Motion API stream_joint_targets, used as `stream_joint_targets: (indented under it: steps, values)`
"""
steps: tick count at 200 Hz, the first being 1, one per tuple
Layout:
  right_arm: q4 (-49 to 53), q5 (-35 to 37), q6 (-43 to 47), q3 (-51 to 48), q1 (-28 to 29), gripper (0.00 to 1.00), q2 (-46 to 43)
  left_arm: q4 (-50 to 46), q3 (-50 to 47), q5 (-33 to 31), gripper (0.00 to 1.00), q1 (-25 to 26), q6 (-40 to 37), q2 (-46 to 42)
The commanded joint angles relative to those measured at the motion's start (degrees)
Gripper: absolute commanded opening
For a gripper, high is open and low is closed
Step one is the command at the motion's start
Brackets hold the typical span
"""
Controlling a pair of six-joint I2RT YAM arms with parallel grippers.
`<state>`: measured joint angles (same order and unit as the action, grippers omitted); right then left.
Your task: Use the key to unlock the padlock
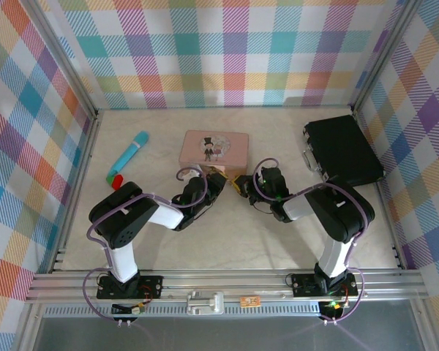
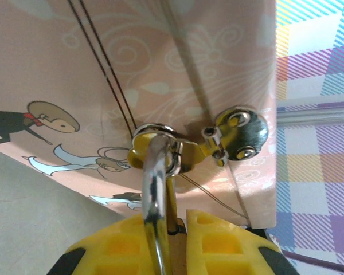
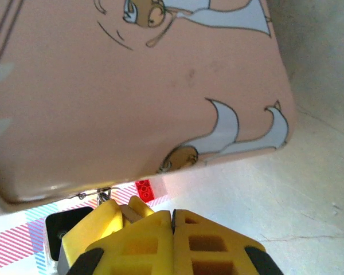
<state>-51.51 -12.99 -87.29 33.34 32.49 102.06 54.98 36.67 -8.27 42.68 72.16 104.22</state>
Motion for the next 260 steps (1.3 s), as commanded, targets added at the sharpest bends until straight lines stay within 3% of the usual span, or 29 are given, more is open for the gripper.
stream_joint_targets:
  steps: [1, 60, 169, 260]
  values:
    - [-1.75, -1.44, 0.71, 0.12, 2.4, 0.0, -3.2, 2.84, 2.82, 5.09, 0.0, 3.81, -1.03, -2.73]
    - [-0.86, -6.02, 1.76, 0.37, 3.01, 0.0, -4.83, 1.95, 4.19, 5.43, 0.0, 3.77, -1.76, -2.1]
    - [-1.28, -8.13, 2.11, -1.08, 3.7, 0.0, -7.05, 1.43, 5.11, 5.89, 0.0, 3.25, -2.38, -0.27]
    - [-1.05, -13.63, 8.15, 4.88, 3.85, 0.0, -4.46, 2.74, 4.87, 8.33, 0.0, 3.24, -1.26, 0.32]
